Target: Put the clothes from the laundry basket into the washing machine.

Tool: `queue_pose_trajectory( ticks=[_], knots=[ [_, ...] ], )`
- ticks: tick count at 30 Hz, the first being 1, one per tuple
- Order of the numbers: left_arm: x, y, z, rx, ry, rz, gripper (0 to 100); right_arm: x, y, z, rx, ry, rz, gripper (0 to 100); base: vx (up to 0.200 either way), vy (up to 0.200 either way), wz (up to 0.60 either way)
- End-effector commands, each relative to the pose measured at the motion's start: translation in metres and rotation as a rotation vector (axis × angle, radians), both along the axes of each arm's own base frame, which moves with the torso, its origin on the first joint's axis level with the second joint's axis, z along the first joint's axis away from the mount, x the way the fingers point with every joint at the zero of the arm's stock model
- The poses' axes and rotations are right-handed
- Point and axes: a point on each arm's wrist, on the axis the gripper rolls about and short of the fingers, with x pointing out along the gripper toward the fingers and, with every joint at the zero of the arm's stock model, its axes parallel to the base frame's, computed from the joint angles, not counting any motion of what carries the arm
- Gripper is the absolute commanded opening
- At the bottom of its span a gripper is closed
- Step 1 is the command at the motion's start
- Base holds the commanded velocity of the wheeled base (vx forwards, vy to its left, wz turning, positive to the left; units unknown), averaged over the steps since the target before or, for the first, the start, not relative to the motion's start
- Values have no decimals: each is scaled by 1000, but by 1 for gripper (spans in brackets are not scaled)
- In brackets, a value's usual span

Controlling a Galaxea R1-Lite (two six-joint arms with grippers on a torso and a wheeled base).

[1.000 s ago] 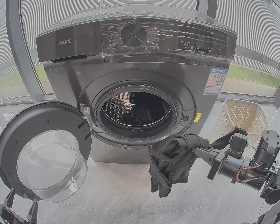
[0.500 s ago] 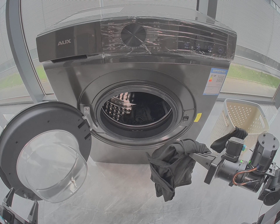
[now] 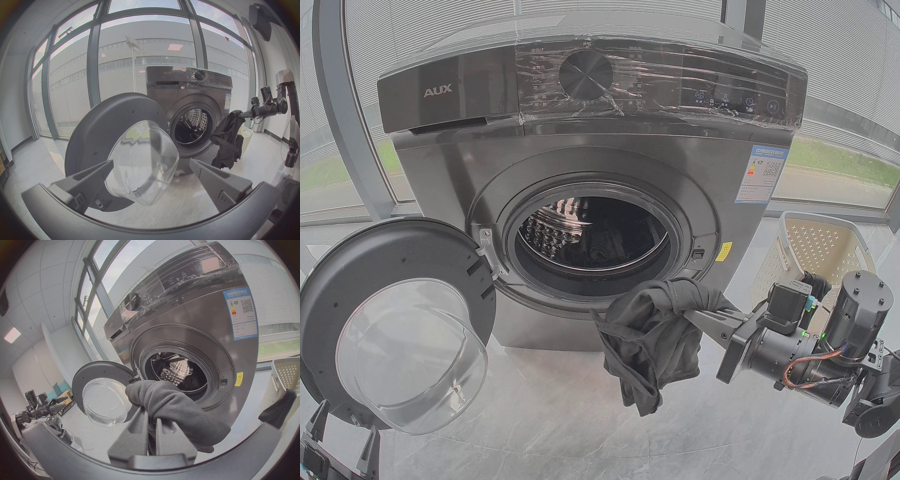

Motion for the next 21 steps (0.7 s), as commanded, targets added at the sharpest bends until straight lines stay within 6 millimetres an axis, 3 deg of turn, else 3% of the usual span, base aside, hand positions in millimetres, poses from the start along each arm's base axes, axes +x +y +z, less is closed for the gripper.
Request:
queue_pose_trajectory(
  ticks=[1, 3, 5, 10, 13, 21],
  knots=[
    [-13, -2, 40, -7, -159, -38, 100, 5, 18, 8, 29, -25, 36, 0, 0, 0, 0],
    [-10, -3, 47, 3, -137, -85, 100, 6, 21, 9, 34, -28, 42, 0, 0, 0, 0],
    [4, -6, 57, 7, -36, -225, 100, 13, 32, 7, 48, -11, 51, 0, 0, 0, 0],
    [30, -8, 74, -10, 83, -374, 100, 23, 47, 6, 85, -21, 67, 0, 0, 0, 0],
    [59, -11, 89, -22, 176, -497, 100, 27, 53, 4, 96, -29, 91, 0, 0, 0, 0],
    [117, -31, 80, -27, 355, -710, 100, 30, 51, 3, 98, -28, 81, 0, 0, 0, 0]
  ],
)
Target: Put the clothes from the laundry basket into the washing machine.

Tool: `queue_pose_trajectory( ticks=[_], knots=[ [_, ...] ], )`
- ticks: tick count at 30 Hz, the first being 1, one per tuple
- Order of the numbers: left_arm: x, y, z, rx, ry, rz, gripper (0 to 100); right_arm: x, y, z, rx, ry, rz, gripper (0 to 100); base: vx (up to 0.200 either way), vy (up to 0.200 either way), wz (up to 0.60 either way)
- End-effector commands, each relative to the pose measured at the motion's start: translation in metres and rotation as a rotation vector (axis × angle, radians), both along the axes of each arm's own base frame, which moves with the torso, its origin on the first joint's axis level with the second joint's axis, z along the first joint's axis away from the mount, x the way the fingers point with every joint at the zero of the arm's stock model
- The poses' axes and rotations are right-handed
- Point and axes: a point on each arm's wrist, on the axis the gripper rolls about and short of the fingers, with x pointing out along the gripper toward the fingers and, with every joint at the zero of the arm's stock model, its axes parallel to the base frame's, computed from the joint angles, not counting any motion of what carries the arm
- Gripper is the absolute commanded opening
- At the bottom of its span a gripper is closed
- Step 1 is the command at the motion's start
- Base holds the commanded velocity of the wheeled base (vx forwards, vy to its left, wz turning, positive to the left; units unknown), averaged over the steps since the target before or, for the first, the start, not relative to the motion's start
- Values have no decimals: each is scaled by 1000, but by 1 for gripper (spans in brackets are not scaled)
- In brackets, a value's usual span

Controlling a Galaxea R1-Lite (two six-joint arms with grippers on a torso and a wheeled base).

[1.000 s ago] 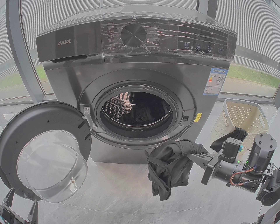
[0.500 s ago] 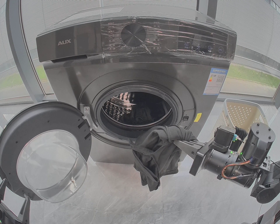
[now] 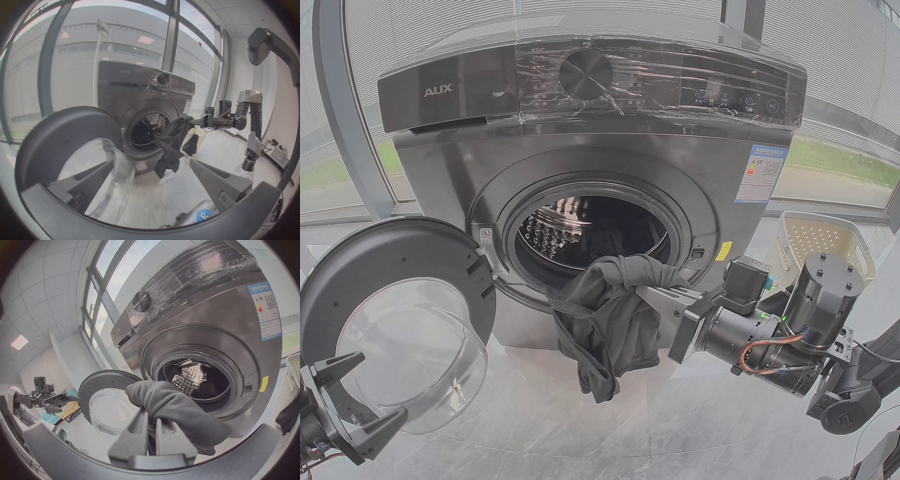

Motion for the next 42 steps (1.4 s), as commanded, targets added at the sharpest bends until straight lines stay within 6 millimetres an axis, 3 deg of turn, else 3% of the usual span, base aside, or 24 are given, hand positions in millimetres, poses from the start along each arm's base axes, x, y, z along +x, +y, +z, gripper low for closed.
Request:
queue_pose_trajectory(
  ticks=[1, 13, 16, 26, 42],
  knots=[
    [65, -23, -6, 20, 219, -235, 100, 8, 7, -7, -2, 11, 4, 0, 0, 0, 0],
    [131, -54, -31, 45, 310, -298, 100, 6, 6, -7, -4, 13, -4, 0, 0, 0, 0],
    [134, -56, -33, 46, 313, -301, 100, 6, 6, -7, -3, 12, -4, 0, 0, 0, 0],
    [170, -91, -36, 26, 381, -362, 100, 6, 7, -8, -6, 13, -2, 0, 0, 0, 0],
    [223, -140, -56, 33, 420, -285, 100, 7, 9, -7, -4, 9, 1, 0, 0, 0, 0]
  ],
)
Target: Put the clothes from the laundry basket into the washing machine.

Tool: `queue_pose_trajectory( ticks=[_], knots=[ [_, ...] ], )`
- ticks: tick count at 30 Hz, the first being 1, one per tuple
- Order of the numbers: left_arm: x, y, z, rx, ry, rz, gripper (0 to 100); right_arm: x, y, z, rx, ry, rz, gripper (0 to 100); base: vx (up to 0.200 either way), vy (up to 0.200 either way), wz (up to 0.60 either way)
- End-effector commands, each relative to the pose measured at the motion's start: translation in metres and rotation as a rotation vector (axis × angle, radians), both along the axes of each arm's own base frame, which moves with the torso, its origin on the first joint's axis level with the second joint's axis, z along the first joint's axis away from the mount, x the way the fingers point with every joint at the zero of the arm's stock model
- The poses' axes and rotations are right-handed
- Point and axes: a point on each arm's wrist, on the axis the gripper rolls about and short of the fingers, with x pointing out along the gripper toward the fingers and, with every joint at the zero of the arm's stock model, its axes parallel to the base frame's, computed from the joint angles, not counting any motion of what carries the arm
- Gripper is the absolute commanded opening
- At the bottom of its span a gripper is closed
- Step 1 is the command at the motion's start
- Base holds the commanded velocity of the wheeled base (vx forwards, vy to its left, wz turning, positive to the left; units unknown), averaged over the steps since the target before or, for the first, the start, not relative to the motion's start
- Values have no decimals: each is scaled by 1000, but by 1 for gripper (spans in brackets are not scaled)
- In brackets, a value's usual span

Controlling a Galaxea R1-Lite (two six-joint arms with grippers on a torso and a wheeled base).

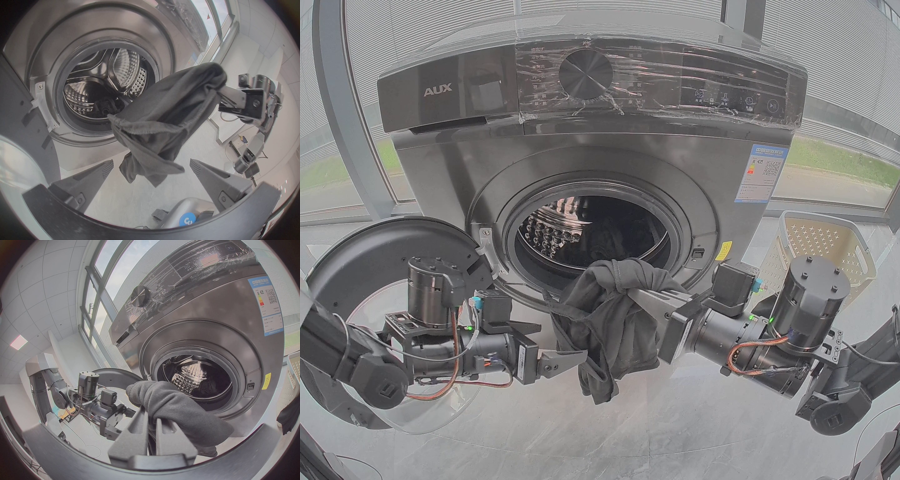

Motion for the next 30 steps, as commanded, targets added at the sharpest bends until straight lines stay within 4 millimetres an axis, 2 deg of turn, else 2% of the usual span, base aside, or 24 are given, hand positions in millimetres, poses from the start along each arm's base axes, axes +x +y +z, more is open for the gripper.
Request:
queue_pose_trajectory(
  ticks=[1, 3, 6, 15, 21, 27, 28, 30],
  knots=[
    [14, -13, -14, 8, 25, 11, 100, 0, 1, 0, 1, -1, 2, 0, 0, 0, 0],
    [25, -20, -20, -1, 6, 39, 100, 0, 2, 0, 2, -2, 5, 0, 0, 0, 0],
    [32, -23, -26, -2, -14, 77, 100, -1, 2, 0, 2, -2, 7, 0, 0, 0, 0],
    [27, -21, -30, -4, -21, 66, 100, -1, 2, -1, 0, 0, 7, 0, 0, 0, 0],
    [23, -33, -28, -27, -50, 24, 100, -1, 2, -4, -9, 8, 7, 0, 0, 0, 0],
    [26, -36, -30, -41, -67, 24, 100, 0, 3, -4, -1, -3, 7, 0, 0, 0, 0],
    [26, -36, -33, -39, -64, 24, 0, 0, 3, -4, 0, -4, 7, 0, 0, 0, 0],
    [26, -36, -34, -40, -66, 24, 0, 0, 3, -5, -1, -3, 7, 0, 0, 0, 0]
  ],
)
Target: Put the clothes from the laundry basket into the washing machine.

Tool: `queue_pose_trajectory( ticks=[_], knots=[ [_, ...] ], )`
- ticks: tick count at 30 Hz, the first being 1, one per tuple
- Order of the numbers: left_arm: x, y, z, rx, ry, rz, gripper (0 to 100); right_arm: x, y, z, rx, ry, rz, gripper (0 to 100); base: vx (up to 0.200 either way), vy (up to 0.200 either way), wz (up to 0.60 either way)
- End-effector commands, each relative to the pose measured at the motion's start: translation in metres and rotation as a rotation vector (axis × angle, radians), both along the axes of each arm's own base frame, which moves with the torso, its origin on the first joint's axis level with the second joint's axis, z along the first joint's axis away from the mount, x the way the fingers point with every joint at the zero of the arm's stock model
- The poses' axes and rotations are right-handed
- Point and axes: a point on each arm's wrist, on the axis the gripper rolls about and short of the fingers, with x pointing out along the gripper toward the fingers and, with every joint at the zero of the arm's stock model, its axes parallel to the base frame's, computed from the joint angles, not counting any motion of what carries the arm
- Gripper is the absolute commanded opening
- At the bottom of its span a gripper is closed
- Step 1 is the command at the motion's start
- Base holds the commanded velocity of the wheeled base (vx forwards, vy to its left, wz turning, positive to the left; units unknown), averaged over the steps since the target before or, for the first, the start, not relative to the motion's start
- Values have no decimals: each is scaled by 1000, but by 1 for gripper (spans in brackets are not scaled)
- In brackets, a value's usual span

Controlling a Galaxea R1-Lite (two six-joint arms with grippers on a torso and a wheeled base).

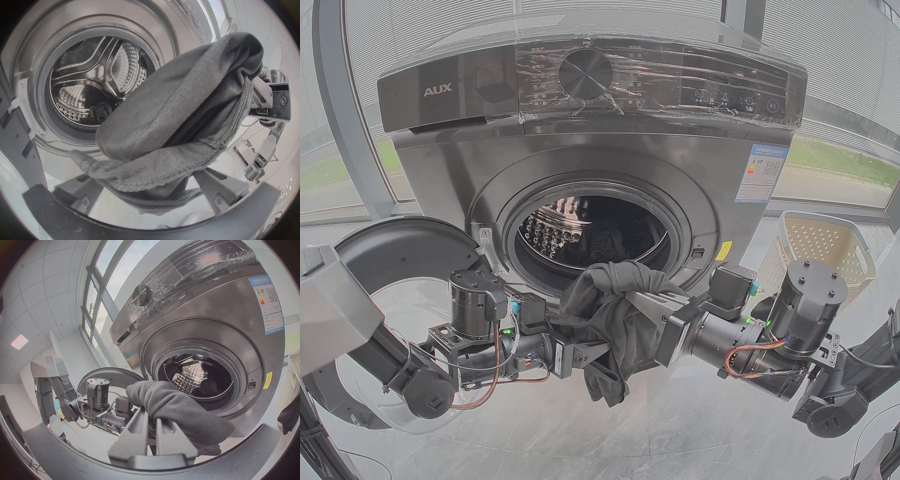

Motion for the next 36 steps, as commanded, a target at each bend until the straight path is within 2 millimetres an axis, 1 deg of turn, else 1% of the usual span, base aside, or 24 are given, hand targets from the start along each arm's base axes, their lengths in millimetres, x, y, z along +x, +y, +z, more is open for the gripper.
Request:
queue_pose_trajectory(
  ticks=[1, 5, 9, 11, 12, 16, 20, 22, 23, 30, 36],
  knots=[
    [0, 0, -5, 3, 7, 2, 0, 0, 0, -1, -3, 3, 0, 0, 0, 0, 0],
    [0, 0, -4, -2, -1, 0, 0, 0, 0, -2, -5, 3, -3, 0, 0, 0, 0],
    [-5, 3, -2, -6, -10, 0, 0, 3, -1, -4, -13, 6, -12, 0, 0, 0, 0],
    [-12, 7, 7, -28, -42, 0, 0, 6, -2, -6, -19, 10, -21, 0, 0, 0, 0],
    [-12, 8, 8, -30, -45, 2, 0, 7, -2, -7, -21, 11, -24, 0, 0, 0, 0],
    [-27, 16, 16, -53, -81, 0, 0, 15, -5, -15, -41, 27, -52, 0, 0, 0, 0],
    [-38, 23, 22, -66, -102, -1, 0, 18, -7, -16, -44, 30, -76, 0, 0, 0, 0],
    [-41, 25, 22, -66, -104, 0, 0, 15, -6, -18, -50, 45, -87, 0, 0, 0, 0],
    [-42, 26, 23, -67, -107, 0, 0, 13, -5, -19, -50, 51, -92, 100, 0, 0, 0],
    [-43, 27, 26, -85, -131, 4, 0, 16, -10, -22, -60, 61, -113, 100, 0, 0, 0],
    [-41, 25, 37, -143, -188, 5, 0, 19, -24, -33, -104, 89, -152, 100, 0, 0, 0]
  ],
)
